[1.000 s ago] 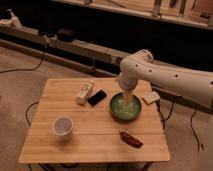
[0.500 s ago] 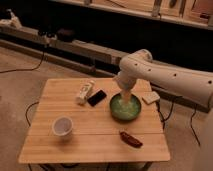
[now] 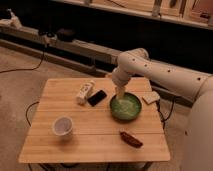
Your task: Place the eraser in the ceramic cup
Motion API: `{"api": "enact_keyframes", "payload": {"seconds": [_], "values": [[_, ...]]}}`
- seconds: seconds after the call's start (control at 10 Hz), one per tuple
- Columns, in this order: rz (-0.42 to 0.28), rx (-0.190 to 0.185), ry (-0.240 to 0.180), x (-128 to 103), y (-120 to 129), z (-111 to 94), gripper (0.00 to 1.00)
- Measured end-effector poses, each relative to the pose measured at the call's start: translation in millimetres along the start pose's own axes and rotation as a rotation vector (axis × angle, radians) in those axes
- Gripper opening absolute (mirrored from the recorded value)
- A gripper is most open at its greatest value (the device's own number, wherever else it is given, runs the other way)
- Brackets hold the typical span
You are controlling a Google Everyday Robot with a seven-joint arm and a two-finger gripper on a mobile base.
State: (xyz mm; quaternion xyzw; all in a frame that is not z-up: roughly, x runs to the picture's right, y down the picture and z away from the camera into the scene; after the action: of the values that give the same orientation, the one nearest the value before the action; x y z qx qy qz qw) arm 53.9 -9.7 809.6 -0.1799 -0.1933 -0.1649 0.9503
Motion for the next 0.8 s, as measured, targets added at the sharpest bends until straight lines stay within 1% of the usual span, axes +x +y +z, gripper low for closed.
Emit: {"api": "enact_keyframes", "payload": {"seconds": [0.1, 0.4, 0.7, 0.8], "values": [[-0.006, 0.001, -0.009, 2, -2, 4, 0.80], [-0.016, 0.013, -0.064, 15, -15, 28, 0.80], [-0.024, 0.032, -0.115, 19, -34, 46, 0.80], [-0.030, 0.034, -0.125, 18, -39, 52, 0.80]]}}
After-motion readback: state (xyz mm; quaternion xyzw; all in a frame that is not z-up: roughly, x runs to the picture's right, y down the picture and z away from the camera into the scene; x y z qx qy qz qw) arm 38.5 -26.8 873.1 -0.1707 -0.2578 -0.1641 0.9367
